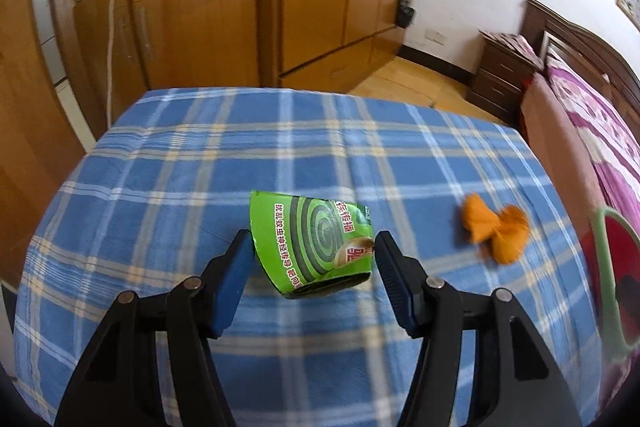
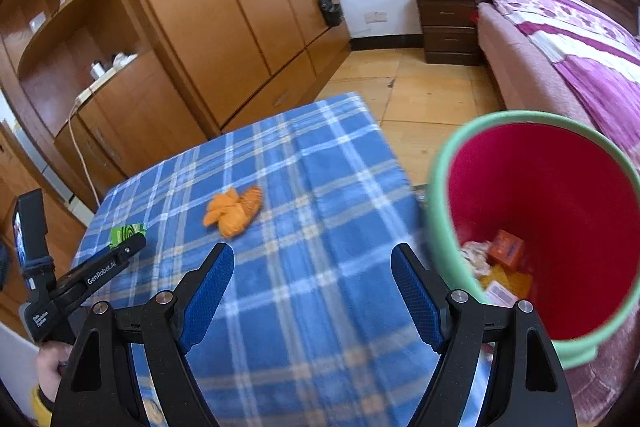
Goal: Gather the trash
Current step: 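Grasp the orange cloth with the right tool while the left tool holds the green box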
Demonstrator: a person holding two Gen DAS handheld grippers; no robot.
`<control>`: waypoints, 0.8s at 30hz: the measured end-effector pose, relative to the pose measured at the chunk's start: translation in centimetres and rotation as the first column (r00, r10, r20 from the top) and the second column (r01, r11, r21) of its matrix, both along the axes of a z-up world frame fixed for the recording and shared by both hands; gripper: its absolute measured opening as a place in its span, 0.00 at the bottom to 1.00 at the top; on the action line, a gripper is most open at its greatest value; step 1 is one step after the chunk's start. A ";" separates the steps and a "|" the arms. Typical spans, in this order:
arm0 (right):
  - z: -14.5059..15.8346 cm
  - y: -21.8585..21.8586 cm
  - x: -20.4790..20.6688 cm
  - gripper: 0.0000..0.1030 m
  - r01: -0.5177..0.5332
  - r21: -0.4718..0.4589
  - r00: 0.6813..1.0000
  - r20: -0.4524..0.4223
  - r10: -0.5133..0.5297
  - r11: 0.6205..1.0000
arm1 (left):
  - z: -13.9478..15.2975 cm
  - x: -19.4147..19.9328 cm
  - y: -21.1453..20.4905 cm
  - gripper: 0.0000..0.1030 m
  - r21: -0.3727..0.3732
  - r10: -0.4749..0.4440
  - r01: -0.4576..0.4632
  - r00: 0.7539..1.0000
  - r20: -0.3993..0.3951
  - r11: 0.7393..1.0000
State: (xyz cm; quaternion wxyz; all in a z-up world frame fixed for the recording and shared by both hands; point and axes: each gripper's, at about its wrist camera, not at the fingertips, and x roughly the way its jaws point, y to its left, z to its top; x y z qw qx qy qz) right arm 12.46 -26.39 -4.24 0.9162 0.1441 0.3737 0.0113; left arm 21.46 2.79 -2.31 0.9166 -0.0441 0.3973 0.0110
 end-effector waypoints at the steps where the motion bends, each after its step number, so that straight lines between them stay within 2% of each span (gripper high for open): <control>1: -0.1 0.4 0.5 0.79 -0.010 -0.002 1.000 -0.003 0.010 1.000 | -0.1 0.1 0.3 0.61 -0.001 0.009 -0.009 1.000 0.003 1.000; 10: -2.3 4.5 5.5 0.79 -0.076 -0.010 0.997 -0.030 0.075 0.997 | -1.5 0.9 2.0 0.61 -0.034 0.044 -0.045 0.999 -0.025 0.998; 13: -3.0 5.4 6.8 0.72 -0.093 -0.016 0.995 -0.039 0.092 0.996 | -1.6 1.0 1.9 0.61 -0.046 0.040 -0.041 0.999 -0.031 0.998; 15: -3.4 6.0 7.7 0.72 -0.102 -0.019 0.994 -0.050 0.101 0.995 | -1.7 1.0 1.8 0.61 -0.048 0.035 -0.037 0.999 -0.032 0.998; 16: -3.6 6.1 8.0 0.67 -0.104 -0.018 0.993 -0.053 0.103 0.994 | -1.7 1.0 1.8 0.61 -0.049 0.033 -0.034 0.999 -0.033 0.998; 17: -3.8 6.2 8.3 0.59 -0.107 -0.017 0.993 -0.057 0.106 0.994 | -1.7 1.0 1.7 0.61 -0.049 0.031 -0.033 0.999 -0.034 0.998; 20: -4.6 6.4 8.8 0.44 -0.114 -0.009 0.990 -0.080 0.113 0.993 | -1.7 0.9 1.6 0.61 -0.043 0.031 -0.032 0.999 -0.033 0.999; 21: -4.8 6.4 8.9 0.42 -0.118 0.000 0.990 -0.084 0.117 0.993 | -1.7 0.9 1.6 0.61 -0.041 0.031 -0.032 0.999 -0.032 0.999; 23: -4.9 6.5 8.8 0.29 -0.124 -0.010 0.990 -0.074 0.123 0.992 | -1.7 0.9 1.5 0.61 -0.040 0.031 -0.032 0.999 -0.031 0.999; 24: -5.0 6.6 8.9 0.26 -0.137 0.003 0.988 -0.078 0.137 0.991 | -1.7 0.9 1.4 0.61 -0.039 0.031 -0.032 0.999 -0.032 0.999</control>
